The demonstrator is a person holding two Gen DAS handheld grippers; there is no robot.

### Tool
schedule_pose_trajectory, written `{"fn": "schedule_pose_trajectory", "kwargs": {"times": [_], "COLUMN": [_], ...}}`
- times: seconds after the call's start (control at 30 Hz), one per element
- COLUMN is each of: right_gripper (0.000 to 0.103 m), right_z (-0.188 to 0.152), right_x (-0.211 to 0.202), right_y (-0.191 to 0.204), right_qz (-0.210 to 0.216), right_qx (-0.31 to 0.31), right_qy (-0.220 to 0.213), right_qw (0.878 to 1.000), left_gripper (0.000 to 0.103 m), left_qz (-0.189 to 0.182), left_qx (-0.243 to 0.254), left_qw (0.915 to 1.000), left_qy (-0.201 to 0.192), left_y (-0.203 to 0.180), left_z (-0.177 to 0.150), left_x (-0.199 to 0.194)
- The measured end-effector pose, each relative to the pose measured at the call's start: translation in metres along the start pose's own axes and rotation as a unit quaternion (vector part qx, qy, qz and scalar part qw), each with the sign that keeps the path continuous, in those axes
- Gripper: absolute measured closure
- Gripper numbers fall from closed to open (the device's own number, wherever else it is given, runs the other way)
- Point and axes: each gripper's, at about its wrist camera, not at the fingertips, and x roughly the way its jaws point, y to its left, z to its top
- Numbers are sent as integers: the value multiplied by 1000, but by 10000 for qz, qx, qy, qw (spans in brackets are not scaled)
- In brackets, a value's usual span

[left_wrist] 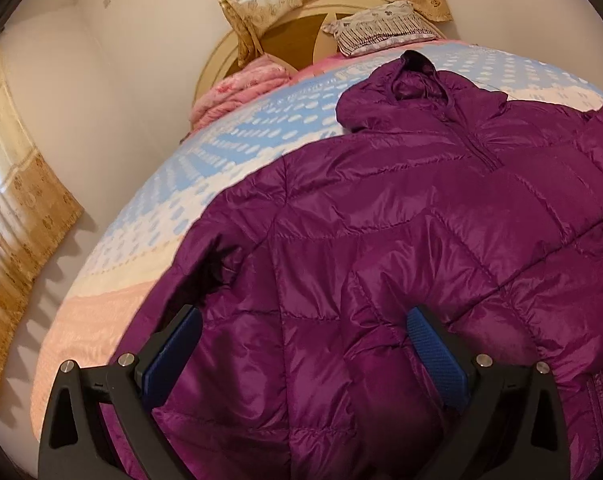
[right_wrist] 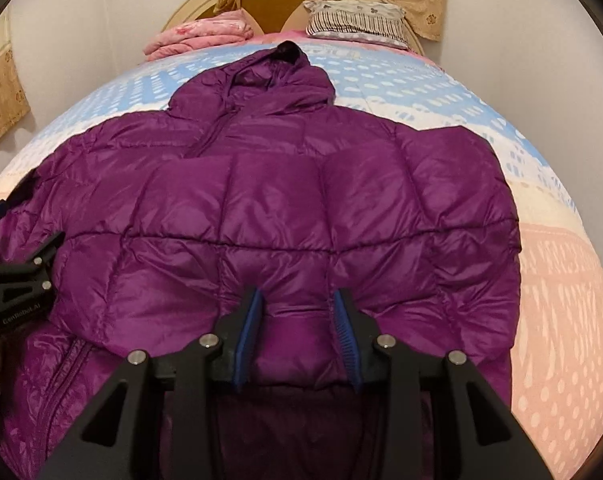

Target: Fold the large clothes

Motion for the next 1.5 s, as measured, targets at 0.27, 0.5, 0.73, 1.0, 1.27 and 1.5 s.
{"fn": "schedule_pose_trajectory", "kwargs": {"times": [0.27, 0.5, 0.73, 1.0, 1.27, 1.5], "right_gripper": [60, 60, 59, 53, 14, 9], "right_z": [-3, -4, -5, -4, -9, -47], "right_x": [0, 2, 2, 4, -55, -96], "right_y": [6, 7, 9, 8, -4, 33], "right_qz": [-171, -222, -291, -384, -163, 82], "right_qx": [-82, -117, -160, -165, -25, -510], "right_qy": [-48, -46, -56, -22, -315, -310], "right_qw": [9998, 9997, 9994, 9991, 9994, 9982], "left_gripper": [1, 1, 1, 1, 1, 1], "left_qz": [-89, -103, -153, -171, -5, 879], "left_qx": [-40, -47, -68, -188, -394, -831], "left_qw": [9999, 9999, 9998, 9995, 9977, 9926], "left_qy": [36, 42, 62, -173, -559, 125], "left_y": [1, 1, 1, 20, 129, 224], "left_z": [-1, -1, -1, 1, -50, -153], "left_x": [2, 2, 3, -21, -89, -91]}}
